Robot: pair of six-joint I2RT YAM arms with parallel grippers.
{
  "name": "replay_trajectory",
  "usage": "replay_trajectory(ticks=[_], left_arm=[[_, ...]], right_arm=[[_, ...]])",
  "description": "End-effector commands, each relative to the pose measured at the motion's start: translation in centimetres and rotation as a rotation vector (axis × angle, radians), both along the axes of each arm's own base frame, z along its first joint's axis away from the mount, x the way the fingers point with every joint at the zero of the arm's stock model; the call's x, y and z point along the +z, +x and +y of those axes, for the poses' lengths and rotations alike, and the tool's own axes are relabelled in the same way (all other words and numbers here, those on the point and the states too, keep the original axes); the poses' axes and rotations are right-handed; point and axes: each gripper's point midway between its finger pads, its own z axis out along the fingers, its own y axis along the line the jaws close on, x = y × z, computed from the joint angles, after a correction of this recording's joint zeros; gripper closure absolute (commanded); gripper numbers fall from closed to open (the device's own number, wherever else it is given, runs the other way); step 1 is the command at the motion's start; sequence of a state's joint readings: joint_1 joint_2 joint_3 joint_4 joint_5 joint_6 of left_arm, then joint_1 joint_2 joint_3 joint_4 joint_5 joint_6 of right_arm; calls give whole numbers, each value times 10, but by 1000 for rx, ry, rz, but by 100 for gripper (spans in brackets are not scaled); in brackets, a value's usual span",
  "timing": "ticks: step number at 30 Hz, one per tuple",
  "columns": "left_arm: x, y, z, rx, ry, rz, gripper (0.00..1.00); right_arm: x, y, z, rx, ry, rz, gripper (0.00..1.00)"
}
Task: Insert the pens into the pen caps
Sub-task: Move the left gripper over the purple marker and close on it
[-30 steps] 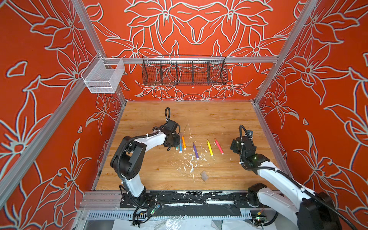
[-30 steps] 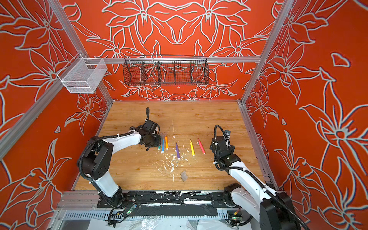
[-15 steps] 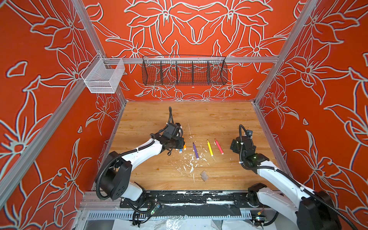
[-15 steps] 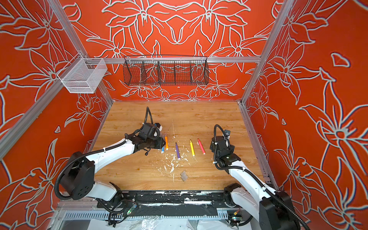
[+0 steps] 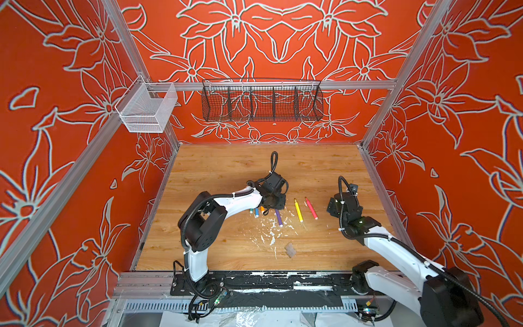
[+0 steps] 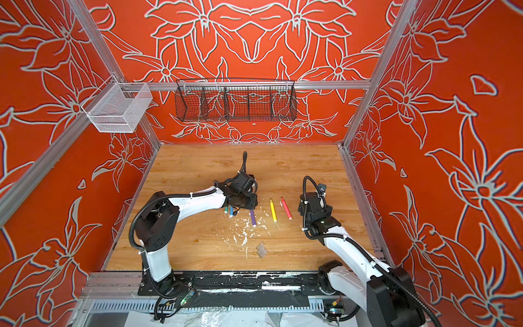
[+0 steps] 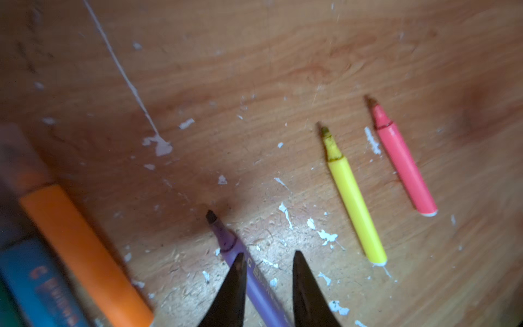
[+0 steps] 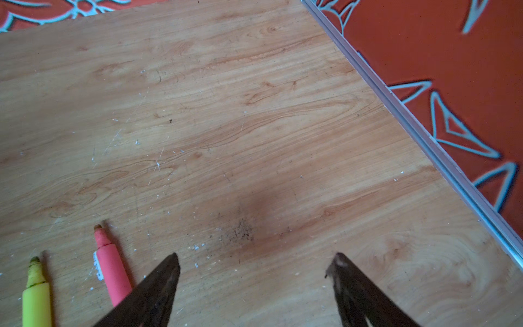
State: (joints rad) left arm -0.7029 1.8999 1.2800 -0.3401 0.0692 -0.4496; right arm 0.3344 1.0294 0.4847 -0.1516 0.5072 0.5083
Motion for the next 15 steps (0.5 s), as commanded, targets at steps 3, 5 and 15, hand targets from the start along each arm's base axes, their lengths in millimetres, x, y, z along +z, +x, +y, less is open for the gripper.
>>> replay_trajectory(ticks=[3,5,15], left_arm=[[-5,-5,7,15,51,52,73],[-7,-10,14,50,72,71,73],[-2,-34,18,97,108,72,68]], right_arm=[[11,11,1,-19,10,-15,16],[11,11,1,-18,10,-15,16],[11,10,2,-14,16,-20,16]])
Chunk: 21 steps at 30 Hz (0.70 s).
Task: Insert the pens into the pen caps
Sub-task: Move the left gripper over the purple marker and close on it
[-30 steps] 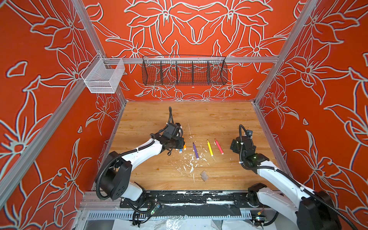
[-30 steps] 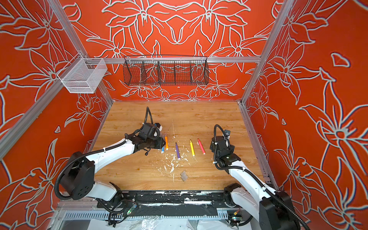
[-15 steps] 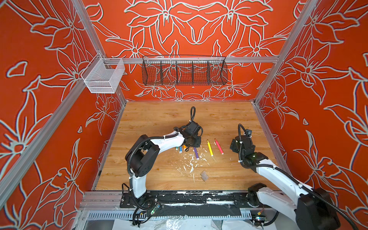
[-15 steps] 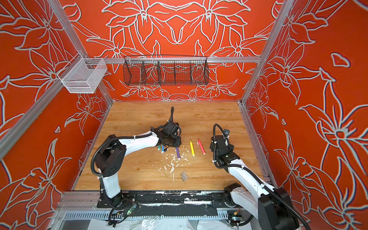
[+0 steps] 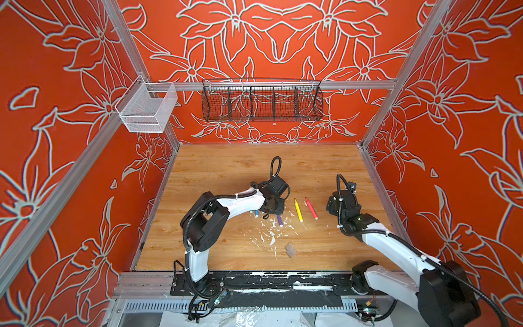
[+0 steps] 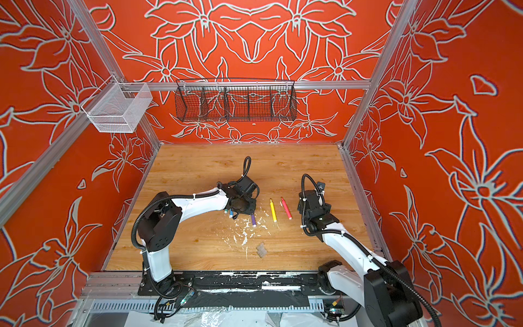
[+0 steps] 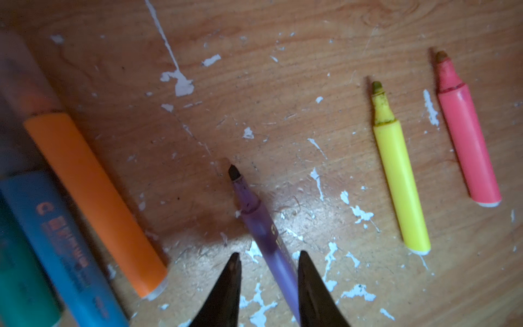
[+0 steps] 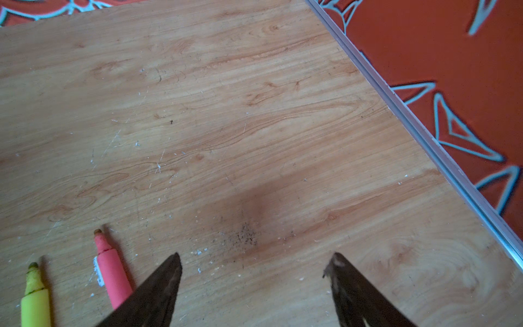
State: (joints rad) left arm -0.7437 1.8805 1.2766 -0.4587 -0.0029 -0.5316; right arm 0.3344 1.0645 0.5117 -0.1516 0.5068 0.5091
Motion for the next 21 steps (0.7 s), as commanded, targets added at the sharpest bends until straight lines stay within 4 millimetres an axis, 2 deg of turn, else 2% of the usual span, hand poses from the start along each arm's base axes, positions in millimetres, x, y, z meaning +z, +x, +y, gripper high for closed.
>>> replay_trajectory(ticks=[1,12,21], left_arm=[[2,-12,3,30,17,22,68],[-22,-18,-5,24,52,97,68],[-36,-21,-6,37,73,134,74]], right_arm=[[10,4,0,-14,17,-26,16],[10,4,0,-12,18,-25,16],[9,5,0,-12,17,-24,16]])
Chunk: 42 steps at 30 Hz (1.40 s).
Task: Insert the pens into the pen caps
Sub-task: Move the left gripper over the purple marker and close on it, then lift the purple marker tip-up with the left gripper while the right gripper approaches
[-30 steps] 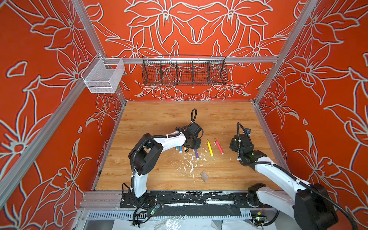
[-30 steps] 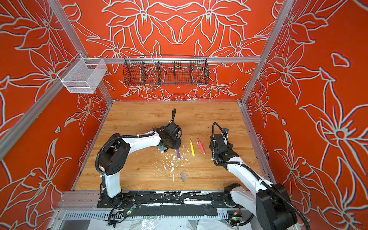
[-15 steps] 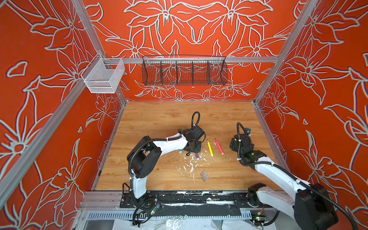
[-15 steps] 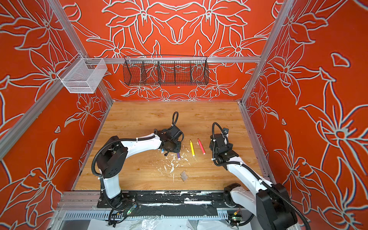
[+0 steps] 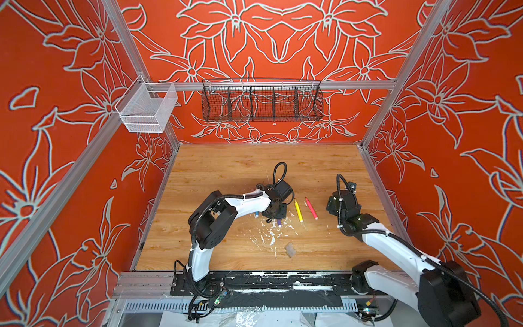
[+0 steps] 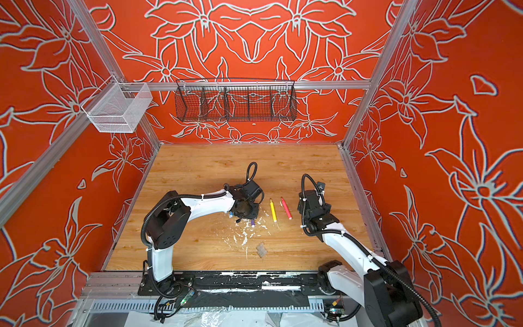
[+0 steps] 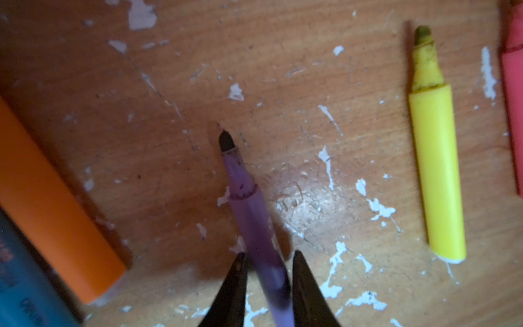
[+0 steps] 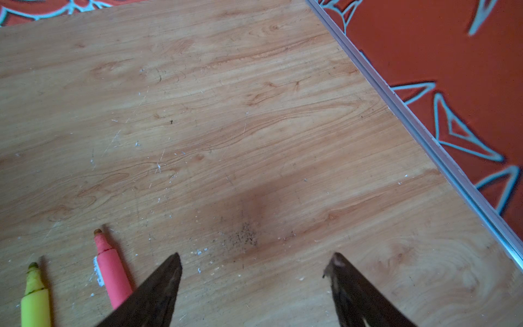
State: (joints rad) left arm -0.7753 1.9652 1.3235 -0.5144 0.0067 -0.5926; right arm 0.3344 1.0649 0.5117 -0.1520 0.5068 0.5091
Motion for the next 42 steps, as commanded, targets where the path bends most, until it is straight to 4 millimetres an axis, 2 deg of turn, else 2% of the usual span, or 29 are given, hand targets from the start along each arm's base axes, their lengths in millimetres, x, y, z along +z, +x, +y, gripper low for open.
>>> replay_trajectory(ticks=[1,4,8,9,13,16,19,24,32,37,42], left_arm=[[-12,-8,2,13,34,49,74],[-18,-8,2,13,48,64,79],[-21,-8,1,5,60,76,98],[-22,-8,0,2,60,78,100],[-18,-7,-3,-20,47,75,100],[-5,-5,-8,-55,16,46,100],[13,-2,-12,-99,-26,-21,100],[51,4,-7,-139,-85,-175,100],[108,-14,-15,-246,-333,-391,100],[123,-22,-16,-294,-407,-461,100],[129,-28,-19,-327,-449,-472,100]], right_arm=[[9,5,0,-12,16,-23,16],[10,5,0,-12,17,-25,16],[9,5,1,-11,18,-24,16],[10,4,1,-10,17,-24,16],[11,3,1,-8,24,-32,16],[14,4,9,21,74,-44,16],[22,10,41,124,246,-68,19],[48,12,102,313,516,-114,22],[94,-10,177,546,698,-195,22],[109,-22,209,627,791,-228,23],[118,-29,236,698,829,-234,26]])
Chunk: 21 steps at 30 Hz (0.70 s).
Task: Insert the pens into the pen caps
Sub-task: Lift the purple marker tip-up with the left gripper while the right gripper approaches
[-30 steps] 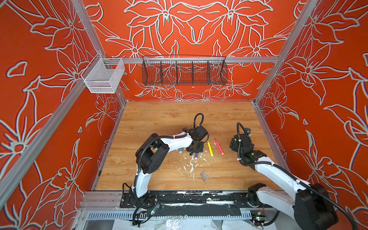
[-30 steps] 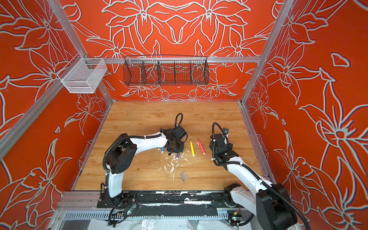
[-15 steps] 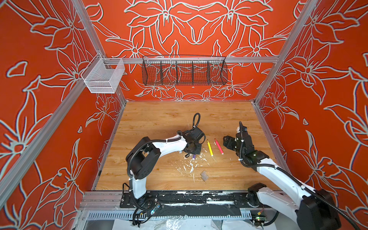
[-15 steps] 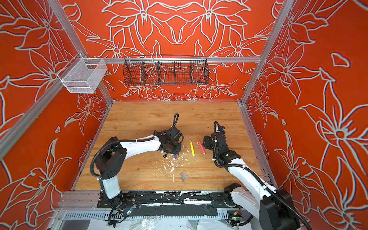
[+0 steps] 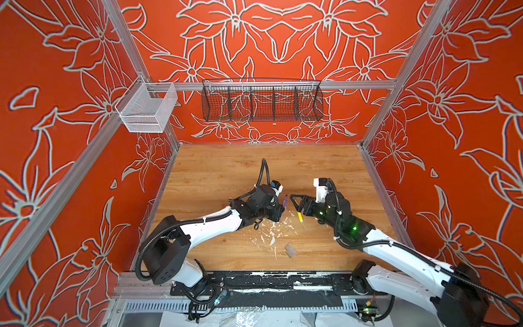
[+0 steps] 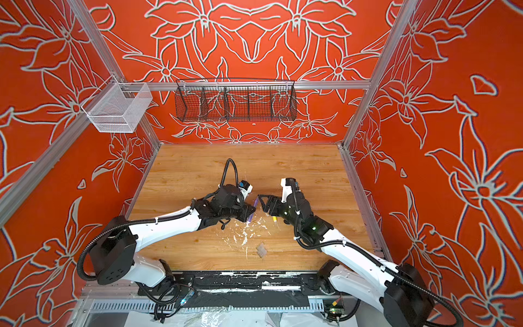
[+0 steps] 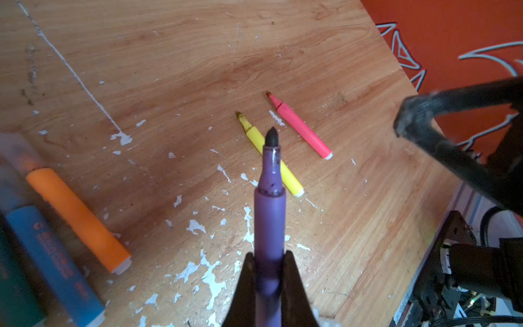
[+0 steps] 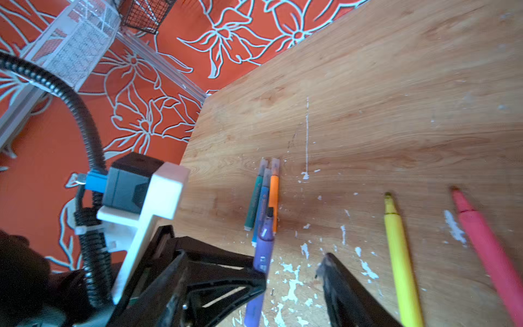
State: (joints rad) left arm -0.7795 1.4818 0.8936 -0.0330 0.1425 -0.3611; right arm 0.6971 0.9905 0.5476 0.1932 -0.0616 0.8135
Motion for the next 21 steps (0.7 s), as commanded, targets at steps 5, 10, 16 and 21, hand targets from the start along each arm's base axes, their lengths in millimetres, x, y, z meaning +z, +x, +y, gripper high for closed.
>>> replay_trajectory(ticks=[5,10,16,21], left_arm=[[28,-3,-10,-63,-86,-88,100],[35,-7,-9,-74,-111,-112,100],[45,-13,-7,-92,-150,-148,100],[47,-16,-8,-107,-160,-158,100]], right_arm=[[20,4,22,17,67,-30,27],[7,10,25,-1,43,2,28],[-1,17,33,1,32,26,35],[-3,19,37,10,35,33,58]])
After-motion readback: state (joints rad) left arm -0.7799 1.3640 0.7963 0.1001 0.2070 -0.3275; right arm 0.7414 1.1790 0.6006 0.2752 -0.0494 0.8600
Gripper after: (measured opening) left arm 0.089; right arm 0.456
